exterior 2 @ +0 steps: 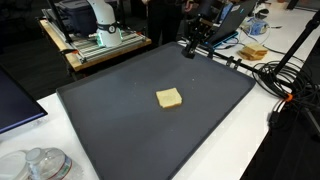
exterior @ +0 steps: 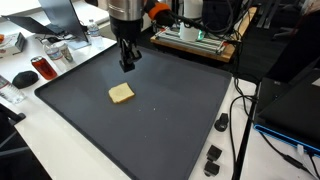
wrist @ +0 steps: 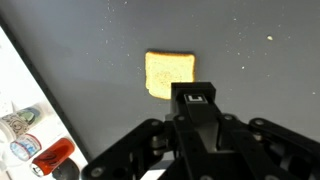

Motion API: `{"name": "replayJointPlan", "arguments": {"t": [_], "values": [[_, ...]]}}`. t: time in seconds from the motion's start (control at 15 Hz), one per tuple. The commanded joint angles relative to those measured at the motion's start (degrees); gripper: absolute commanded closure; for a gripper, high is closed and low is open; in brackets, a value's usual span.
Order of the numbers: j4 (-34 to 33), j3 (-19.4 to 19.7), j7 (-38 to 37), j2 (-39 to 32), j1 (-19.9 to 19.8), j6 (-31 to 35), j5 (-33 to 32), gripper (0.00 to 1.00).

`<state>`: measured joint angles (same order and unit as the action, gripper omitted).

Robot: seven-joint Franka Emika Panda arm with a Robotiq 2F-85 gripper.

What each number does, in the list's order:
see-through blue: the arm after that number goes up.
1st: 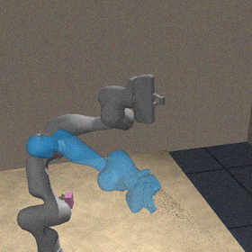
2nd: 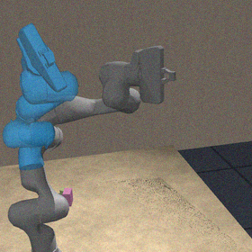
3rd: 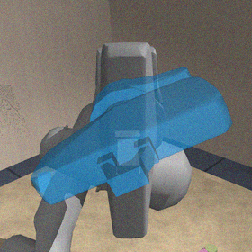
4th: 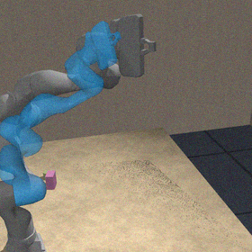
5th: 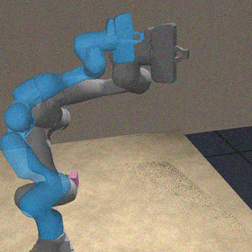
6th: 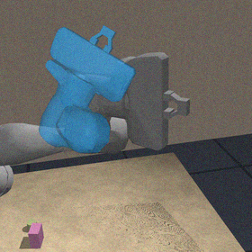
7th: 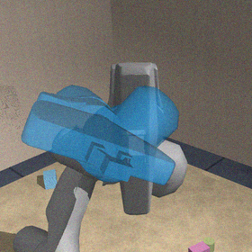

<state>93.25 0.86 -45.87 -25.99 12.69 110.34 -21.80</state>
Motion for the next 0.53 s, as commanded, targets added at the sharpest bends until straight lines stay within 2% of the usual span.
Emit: {"name": "replayJointPlan", "arguments": {"t": [0.0, 0.33, 0.4, 0.47], "values": [[-1.40, 0.57, -1.59, -1.55, 0.90, -1.13, -0.51, 0.79], [-4.99, 1.23, -3.39, -5.12, 1.86, -2.94, -0.92, 0.79], [-5.18, 1.28, -3.39, -5.12, 1.85, -3.07, -0.92, 0.95], [-6.18, 1.64, -4.41, -6.11, 2.46, -4.21, -1.64, 0.95]]}}
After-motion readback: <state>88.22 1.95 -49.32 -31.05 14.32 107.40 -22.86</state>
